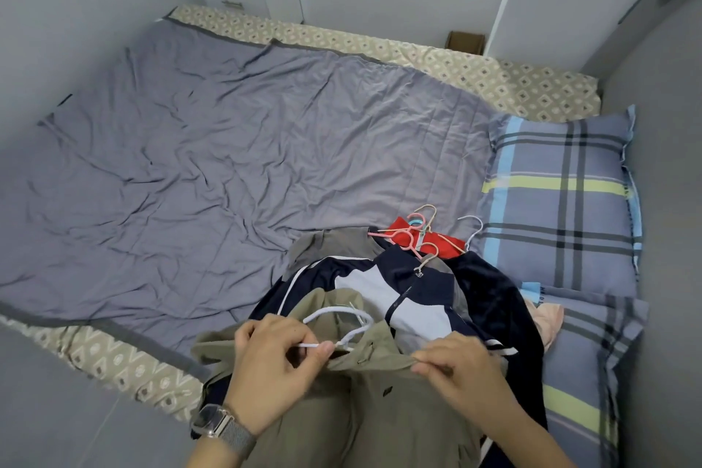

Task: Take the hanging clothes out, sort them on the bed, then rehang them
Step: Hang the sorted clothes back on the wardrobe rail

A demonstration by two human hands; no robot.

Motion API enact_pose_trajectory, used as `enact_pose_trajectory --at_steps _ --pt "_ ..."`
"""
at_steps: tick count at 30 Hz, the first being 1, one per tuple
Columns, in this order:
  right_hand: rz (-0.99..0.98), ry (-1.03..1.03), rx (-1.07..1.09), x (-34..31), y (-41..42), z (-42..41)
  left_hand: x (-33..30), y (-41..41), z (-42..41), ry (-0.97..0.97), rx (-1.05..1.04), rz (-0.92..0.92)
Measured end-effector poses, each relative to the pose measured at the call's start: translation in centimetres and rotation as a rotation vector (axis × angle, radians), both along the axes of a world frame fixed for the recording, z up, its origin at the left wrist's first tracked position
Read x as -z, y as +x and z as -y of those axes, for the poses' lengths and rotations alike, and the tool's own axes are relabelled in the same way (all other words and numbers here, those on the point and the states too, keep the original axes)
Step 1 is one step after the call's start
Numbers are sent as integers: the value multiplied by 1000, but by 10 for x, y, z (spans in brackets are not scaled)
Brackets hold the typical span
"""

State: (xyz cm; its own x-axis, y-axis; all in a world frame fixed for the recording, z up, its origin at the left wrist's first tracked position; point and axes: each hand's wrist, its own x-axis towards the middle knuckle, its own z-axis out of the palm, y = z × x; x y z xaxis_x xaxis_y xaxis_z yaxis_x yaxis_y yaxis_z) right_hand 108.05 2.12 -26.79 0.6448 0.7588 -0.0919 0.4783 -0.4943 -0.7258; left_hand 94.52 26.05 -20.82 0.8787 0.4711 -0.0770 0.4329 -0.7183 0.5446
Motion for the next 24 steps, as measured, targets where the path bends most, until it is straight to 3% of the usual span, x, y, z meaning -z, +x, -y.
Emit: enact_pose_trajectory --at_steps 2,3,4,5,8,14,18,20,22,24 --pt "-630 -115 -118 -4 19 1 5 -4 2 9 11 -20" --pt "-818 -202 -137 3 32 3 6 -6 2 4 19 -34" --pt "-886 -306 -112 18 45 5 8 -7 1 -8 24 -42" --pt "-856 -397 -30 41 59 6 9 -8 0 -24 28 -48" --pt "-486 -596 261 106 92 0 10 -7 -1 -16 74 -54" --pt "-539 -866 318 195 102 -13 14 -16 -11 22 105 -34" --pt "-484 -577 500 174 88 -26 11 -23 -16 -6 79 -46" --pt "-354 -402 555 143 83 -30 8 -25 -17 -27 100 -60" --pt "-245 -292 456 112 80 -32 4 -24 -18 -91 121 -85" --pt "-270 -162 312 83 74 -29 0 -22 -19 -169 127 -88"
